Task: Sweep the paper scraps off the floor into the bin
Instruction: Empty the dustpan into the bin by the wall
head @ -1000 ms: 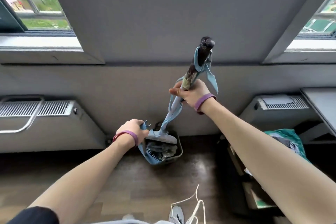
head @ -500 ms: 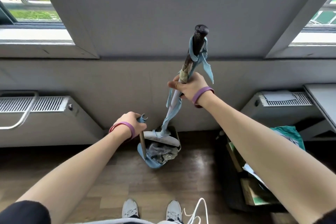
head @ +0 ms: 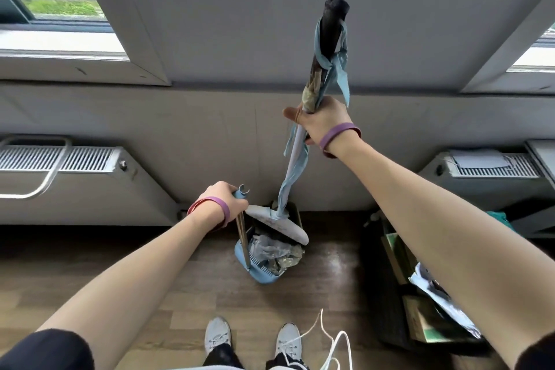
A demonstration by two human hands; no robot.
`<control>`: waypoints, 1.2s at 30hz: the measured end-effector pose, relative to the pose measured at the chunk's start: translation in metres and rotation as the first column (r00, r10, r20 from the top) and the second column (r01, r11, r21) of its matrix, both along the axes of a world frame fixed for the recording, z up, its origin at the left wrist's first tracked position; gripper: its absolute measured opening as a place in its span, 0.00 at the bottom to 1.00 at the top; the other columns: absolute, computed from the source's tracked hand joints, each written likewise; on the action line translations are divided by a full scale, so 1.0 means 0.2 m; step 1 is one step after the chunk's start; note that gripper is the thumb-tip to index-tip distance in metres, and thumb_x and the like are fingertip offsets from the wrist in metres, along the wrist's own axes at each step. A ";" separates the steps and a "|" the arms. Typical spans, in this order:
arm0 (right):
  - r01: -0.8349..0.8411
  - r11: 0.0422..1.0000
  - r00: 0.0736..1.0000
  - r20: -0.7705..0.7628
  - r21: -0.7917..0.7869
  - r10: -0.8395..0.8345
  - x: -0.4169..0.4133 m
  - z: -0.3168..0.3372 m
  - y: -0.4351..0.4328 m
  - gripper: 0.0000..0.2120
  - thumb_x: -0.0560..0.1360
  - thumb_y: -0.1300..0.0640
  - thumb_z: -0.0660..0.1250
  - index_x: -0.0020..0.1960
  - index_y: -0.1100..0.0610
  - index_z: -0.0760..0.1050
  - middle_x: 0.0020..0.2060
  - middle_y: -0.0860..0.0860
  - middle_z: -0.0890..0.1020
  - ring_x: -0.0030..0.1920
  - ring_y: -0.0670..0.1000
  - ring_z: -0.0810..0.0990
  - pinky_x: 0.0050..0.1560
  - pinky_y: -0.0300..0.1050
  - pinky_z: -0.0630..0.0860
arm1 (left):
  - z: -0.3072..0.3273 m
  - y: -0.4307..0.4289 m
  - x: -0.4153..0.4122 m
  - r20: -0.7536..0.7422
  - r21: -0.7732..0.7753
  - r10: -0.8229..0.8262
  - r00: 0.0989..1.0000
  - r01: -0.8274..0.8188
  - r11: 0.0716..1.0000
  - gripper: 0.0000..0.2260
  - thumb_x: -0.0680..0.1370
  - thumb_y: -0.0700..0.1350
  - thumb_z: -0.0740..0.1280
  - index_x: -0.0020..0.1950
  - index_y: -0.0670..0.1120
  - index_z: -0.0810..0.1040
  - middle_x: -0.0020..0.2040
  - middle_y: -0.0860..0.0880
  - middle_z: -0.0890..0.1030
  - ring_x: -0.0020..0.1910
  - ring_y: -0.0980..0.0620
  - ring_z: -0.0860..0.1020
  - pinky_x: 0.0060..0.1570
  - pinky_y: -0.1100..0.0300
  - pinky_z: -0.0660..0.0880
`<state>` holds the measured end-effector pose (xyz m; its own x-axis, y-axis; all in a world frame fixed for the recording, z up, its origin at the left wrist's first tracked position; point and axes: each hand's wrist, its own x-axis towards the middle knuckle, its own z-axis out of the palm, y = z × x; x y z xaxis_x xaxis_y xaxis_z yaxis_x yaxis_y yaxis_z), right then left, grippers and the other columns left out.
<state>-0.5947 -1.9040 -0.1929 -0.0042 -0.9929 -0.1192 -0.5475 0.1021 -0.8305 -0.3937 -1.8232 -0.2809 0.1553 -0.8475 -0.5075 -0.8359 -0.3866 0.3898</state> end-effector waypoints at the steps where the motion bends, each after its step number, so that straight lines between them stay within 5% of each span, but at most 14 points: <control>1: 0.005 1.000 1.000 -0.002 -0.013 -0.005 0.00 0.02 -0.01 0.26 0.66 0.36 0.72 0.50 0.58 0.77 0.43 0.54 0.83 0.43 0.56 0.83 0.44 0.55 0.83 | 0.00 0.00 0.00 -0.001 0.002 0.003 1.000 -0.003 1.000 0.04 0.71 0.49 0.66 0.37 0.51 0.76 0.30 0.52 0.76 0.27 0.52 0.75 0.27 0.63 0.68; 23: 0.023 0.977 0.999 0.047 -0.213 -0.014 0.10 0.37 0.01 0.27 0.68 0.39 0.73 0.46 0.64 0.79 0.41 0.56 0.84 0.39 0.57 0.84 0.39 0.56 0.82 | -0.01 0.03 0.00 -0.026 -0.030 0.075 0.997 -0.076 0.997 0.08 0.73 0.51 0.67 0.48 0.49 0.80 0.32 0.52 0.76 0.27 0.52 0.74 0.31 0.62 0.71; 30: 0.025 0.968 0.997 0.076 -0.250 -0.006 0.03 0.38 0.06 0.27 0.67 0.40 0.74 0.46 0.65 0.79 0.41 0.58 0.84 0.40 0.59 0.84 0.39 0.57 0.82 | 0.02 0.06 -0.09 0.094 -0.083 -0.131 0.987 0.139 0.987 0.05 0.73 0.51 0.63 0.39 0.53 0.75 0.34 0.53 0.77 0.33 0.50 0.76 0.34 0.61 0.70; 36: 0.034 0.943 0.996 0.090 -0.331 -0.004 -0.07 0.41 0.10 0.30 0.67 0.40 0.74 0.45 0.69 0.77 0.40 0.62 0.83 0.41 0.62 0.83 0.41 0.60 0.81 | 0.03 0.12 -0.21 0.266 -0.064 -0.362 0.893 0.391 0.918 0.08 0.73 0.52 0.61 0.47 0.52 0.77 0.47 0.49 0.81 0.42 0.44 0.77 0.42 0.57 0.72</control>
<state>-0.6095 -1.8840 -0.1108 -0.0279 -0.9759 0.2164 -0.4723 -0.1780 -0.8633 -0.4359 -1.7993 -0.2758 -0.0810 -0.9162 -0.3926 -0.9840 0.0107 0.1778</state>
